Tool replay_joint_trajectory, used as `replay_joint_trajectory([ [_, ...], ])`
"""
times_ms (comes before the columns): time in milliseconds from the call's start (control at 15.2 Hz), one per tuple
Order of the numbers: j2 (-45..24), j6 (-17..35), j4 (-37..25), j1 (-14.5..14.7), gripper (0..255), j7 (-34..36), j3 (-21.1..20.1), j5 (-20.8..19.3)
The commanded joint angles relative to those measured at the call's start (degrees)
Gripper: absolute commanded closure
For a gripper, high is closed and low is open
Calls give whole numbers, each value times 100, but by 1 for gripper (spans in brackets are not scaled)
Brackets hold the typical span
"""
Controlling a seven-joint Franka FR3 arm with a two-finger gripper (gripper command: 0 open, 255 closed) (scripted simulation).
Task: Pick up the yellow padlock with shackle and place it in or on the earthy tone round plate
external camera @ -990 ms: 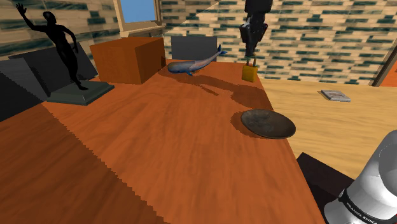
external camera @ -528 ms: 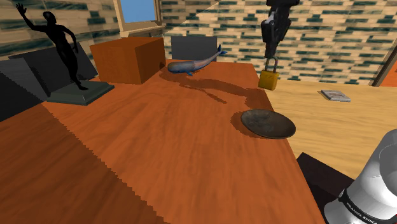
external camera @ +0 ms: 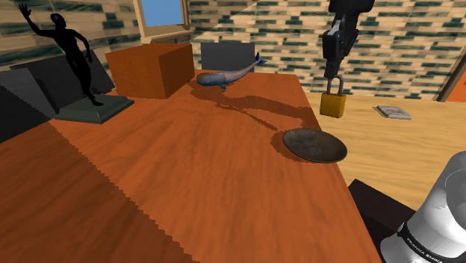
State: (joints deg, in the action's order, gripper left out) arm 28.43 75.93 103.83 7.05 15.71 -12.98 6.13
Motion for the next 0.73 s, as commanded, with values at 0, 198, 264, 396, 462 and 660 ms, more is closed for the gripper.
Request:
replay_joint_trajectory([
  [0,78,156,233,6,255,-19,4,11],
  [198,191,380,569,19,255,-37,1,30],
  [264,226,454,677,23,255,-42,0,36],
  [396,292,601,891,31,255,-53,-5,49],
  [462,324,675,995,35,255,-58,-7,55],
  [660,411,894,1301,47,255,-72,-16,74],
])
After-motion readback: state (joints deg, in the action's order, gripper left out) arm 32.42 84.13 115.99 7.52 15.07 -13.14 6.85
